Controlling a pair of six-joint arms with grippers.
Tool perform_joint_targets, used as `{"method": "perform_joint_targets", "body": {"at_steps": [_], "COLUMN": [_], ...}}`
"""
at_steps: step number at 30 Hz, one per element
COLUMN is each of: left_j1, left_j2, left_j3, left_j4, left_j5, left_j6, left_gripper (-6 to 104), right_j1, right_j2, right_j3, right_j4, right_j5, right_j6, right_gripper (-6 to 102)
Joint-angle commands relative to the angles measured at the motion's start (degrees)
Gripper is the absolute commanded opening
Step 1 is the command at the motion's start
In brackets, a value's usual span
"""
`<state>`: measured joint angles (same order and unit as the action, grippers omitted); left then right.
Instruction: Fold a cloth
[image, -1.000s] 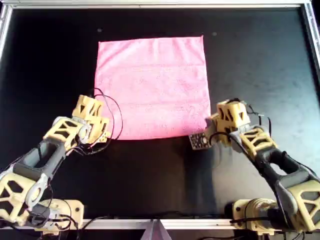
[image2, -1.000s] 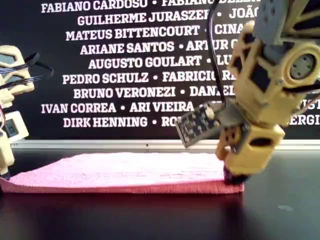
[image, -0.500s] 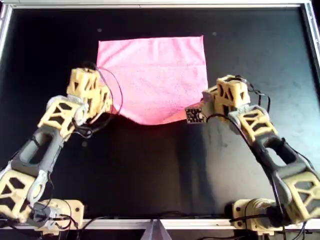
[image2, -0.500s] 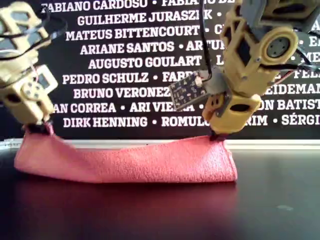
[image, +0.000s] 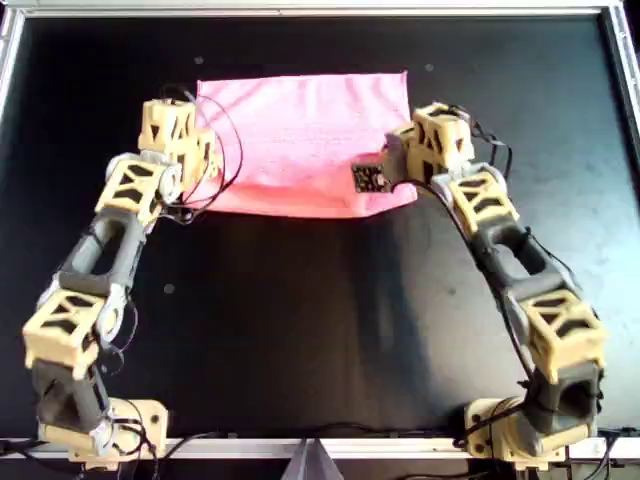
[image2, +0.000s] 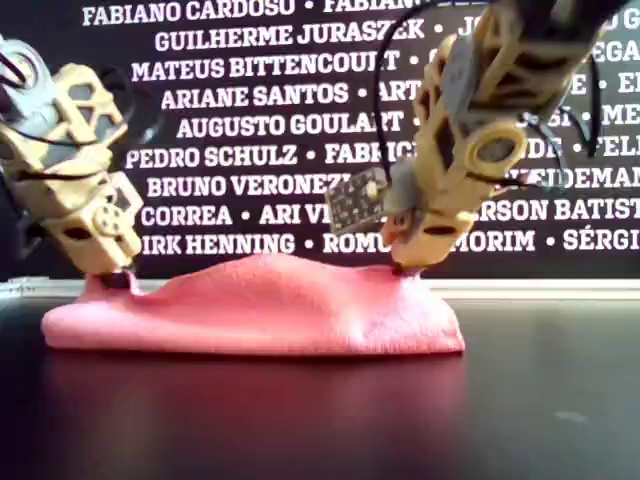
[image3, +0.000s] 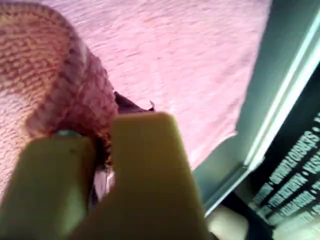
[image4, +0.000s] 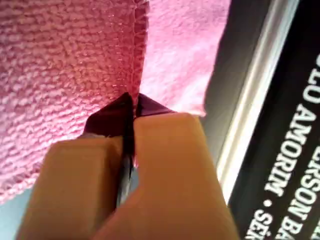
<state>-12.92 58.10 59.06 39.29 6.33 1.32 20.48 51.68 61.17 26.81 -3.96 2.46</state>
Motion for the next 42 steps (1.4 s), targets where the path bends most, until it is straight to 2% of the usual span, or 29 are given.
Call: {"method": "perform_joint_targets", "body": {"at_steps": [1, 12, 20, 30, 33, 38, 42], "left_j1": [1.3, 4.2, 4.3, 4.3, 4.3, 4.3, 4.3], "left_j2": [-2.5, -20.0, -27.2, -30.9, -31.6, -31.8, -31.0], "left_j3": [-14.2, -41.7, -48.6, -52.0, -52.0, -51.9, -51.9], "left_j4": [-1.2, -1.2, -1.2, -1.2, -1.2, -1.1, -1.1], "left_j5": [0.3, 0.3, 0.3, 1.1, 1.1, 0.4, 0.4], "left_j6": [0.3, 0.3, 0.3, 0.3, 0.3, 0.3, 0.3], "left_gripper": [-1, -1, 0, 1, 9, 37, 52], "right_j1": [-0.6, -4.7, -5.4, -5.4, -5.4, -5.4, -5.4], "right_j2": [-3.6, -22.6, -31.4, -33.4, -33.5, -33.9, -33.8], "right_j3": [-15.5, -44.6, -54.7, -55.9, -55.9, -55.9, -55.9], "right_j4": [-2.3, -2.3, -2.3, -2.3, -2.3, -2.3, -2.3], "right_j5": [0.4, 0.4, 0.3, 0.3, 0.4, 0.4, 0.4], "right_j6": [-0.26, -0.35, -0.35, -0.35, -0.09, -0.26, -0.35], "right_gripper": [1, 1, 1, 1, 8, 33, 46]}}
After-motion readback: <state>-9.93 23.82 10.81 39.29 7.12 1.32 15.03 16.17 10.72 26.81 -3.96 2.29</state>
